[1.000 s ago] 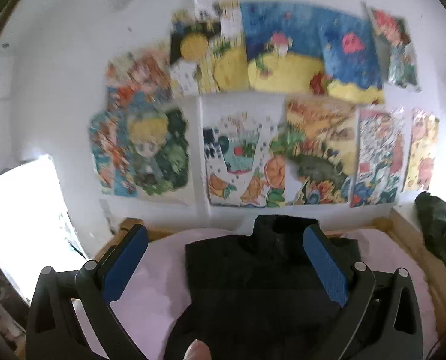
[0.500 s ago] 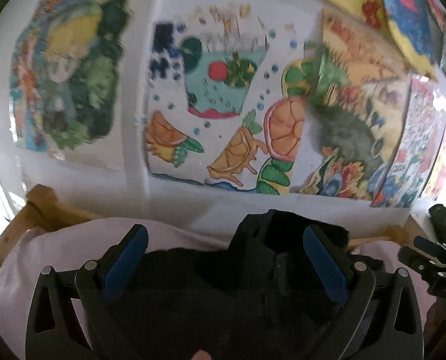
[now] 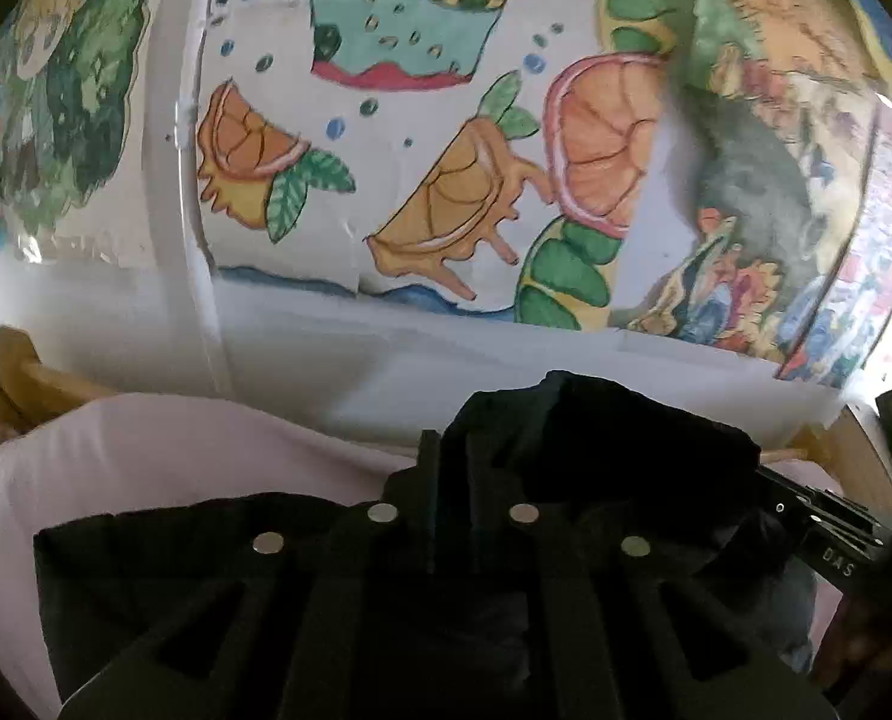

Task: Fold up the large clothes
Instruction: 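Grasp the jacket's collar edge with both grippers and fold it over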

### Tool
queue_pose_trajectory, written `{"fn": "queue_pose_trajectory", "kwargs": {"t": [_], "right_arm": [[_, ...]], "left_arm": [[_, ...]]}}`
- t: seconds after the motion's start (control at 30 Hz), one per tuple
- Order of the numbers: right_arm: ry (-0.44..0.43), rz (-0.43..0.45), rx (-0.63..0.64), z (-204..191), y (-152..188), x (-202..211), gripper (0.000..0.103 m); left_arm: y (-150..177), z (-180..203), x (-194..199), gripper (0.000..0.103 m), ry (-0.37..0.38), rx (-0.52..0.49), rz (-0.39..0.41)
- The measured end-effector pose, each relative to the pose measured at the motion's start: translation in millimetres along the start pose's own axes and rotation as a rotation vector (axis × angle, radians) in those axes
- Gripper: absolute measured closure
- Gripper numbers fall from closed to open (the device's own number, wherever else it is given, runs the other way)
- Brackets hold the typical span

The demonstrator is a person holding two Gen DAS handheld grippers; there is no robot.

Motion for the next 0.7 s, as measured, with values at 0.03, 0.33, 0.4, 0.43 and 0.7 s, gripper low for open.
{"fn": "queue_pose_trajectory", "kwargs": {"t": [0.03,0.33,0.4,0.43,0.7], "right_arm": [[-0.014,0.009,0.008,1,3,5,0.09],[-0.089,0.071,0.131,11,45,86,0.096],[-0.079,0.087,0.189,9,60,106,0.101],[-0.062,0.098,0.213,6,65,111,0.101],[-0.045,0.054,0.21,22,100,123,0.101]], "left_arm": [[2,-1,5,0.1,0.0,-0.01,0.01],[44,-19,96,0.101,0.061,-0.03,0.083],[59,-23,114,0.102,0.081,-0.038,0.089],[64,-25,119,0.102,0.084,-0.041,0.088],[116,-10,120,0.102,0.064,-0.096,0.036]]}}
Point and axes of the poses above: each gripper's, at about its wrist camera, not at the fingertips, and x roughly against the way its jaws point, z to its right, y to its underside, the point moved 3 cm from there along -x, roughly the way its jaws point
